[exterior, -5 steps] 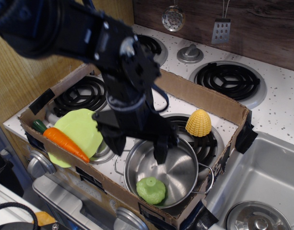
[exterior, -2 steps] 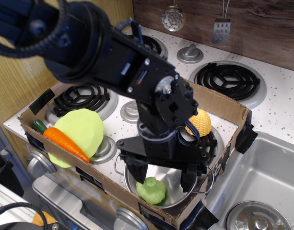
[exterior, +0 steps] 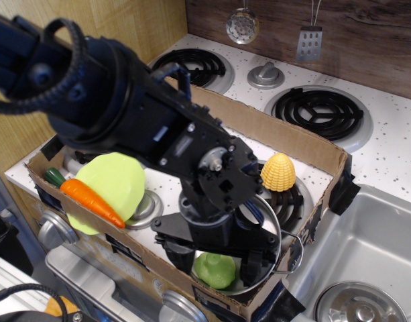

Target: Take broccoli out of pan

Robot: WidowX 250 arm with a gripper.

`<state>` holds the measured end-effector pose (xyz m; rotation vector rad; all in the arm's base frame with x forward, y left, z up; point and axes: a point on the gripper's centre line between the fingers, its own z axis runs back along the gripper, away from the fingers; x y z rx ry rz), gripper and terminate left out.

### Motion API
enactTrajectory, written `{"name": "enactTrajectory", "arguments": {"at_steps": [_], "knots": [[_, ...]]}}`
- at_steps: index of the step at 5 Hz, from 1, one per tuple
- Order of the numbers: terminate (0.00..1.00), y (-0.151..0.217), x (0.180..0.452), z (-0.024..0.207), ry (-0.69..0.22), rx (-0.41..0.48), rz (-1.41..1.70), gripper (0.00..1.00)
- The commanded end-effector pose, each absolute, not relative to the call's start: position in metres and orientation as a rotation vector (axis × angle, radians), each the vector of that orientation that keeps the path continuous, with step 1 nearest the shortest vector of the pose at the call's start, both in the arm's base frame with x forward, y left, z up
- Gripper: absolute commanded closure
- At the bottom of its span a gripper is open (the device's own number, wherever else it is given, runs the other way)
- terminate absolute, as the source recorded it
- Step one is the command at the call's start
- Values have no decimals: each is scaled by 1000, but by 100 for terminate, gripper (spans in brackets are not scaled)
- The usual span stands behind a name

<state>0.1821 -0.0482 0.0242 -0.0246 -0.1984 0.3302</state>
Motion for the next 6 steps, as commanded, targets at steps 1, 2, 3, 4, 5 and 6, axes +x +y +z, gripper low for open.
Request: {"name": "enactTrajectory", "arguments": {"at_steps": [1,2,3,4,5,6], "knots": [[0,-48,186,30,-203,-8,342,100],[0,-48,187,35,-206,4,337,100],[0,-49,187,42,-189,10,331,100],[0,-48,192,48,-178,13,328,100],[0,-38,205,64,-208,41,295,100],[0,-10,236,88,-211,78,215,100]]}}
